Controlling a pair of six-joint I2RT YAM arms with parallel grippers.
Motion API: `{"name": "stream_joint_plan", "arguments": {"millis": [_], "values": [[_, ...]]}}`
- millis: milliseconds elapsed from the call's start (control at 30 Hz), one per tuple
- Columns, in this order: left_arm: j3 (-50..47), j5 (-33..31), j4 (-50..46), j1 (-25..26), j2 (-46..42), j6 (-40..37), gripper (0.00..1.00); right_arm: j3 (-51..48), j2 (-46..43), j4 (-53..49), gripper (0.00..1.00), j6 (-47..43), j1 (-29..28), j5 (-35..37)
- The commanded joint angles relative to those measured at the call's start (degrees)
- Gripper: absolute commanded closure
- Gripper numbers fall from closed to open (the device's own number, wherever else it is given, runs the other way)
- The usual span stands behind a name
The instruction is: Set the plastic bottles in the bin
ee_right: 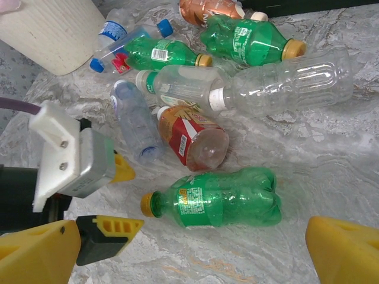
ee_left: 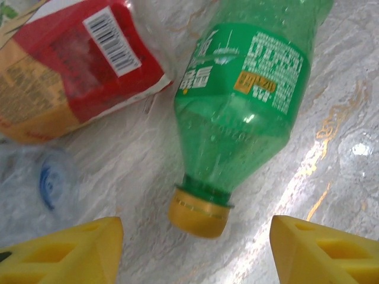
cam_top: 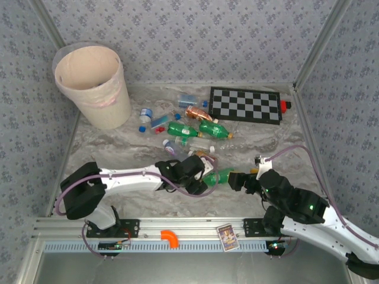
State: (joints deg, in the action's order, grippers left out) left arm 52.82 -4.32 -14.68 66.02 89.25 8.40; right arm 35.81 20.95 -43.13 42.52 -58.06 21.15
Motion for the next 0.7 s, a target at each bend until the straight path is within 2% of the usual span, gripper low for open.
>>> {"name": "stream_joint_plan", "arguments": {"millis": [0,333,500,567,667], "values": [[2.77,1.98,0.21,0.12,3.09,-2.35,0.34,0.31,0.11,-0.12,0.0,0.75,-0.38,-0.22],[4.48,5.89,-0.3,0.25,7.67,-3.04,0.38,0.16,0.14,0.05,0.01,0.72,-0.38,0.12],[4.49,5.48,0.2,0.43,9.09,-3.09,0.39,-0.04,0.41,0.25,0.0,0.85,-0.35,0.34],[4.51,5.55,0.53,0.43,9.68,-3.22,0.47,0.13,0.41,0.04,0.0,0.93,-0.36,0.47],[4.83,5.55,0.68,0.43,10.23,-3.28,0.51,0.33,0.36,-0.37,0.01,0.98,-0.34,0.56]]}}
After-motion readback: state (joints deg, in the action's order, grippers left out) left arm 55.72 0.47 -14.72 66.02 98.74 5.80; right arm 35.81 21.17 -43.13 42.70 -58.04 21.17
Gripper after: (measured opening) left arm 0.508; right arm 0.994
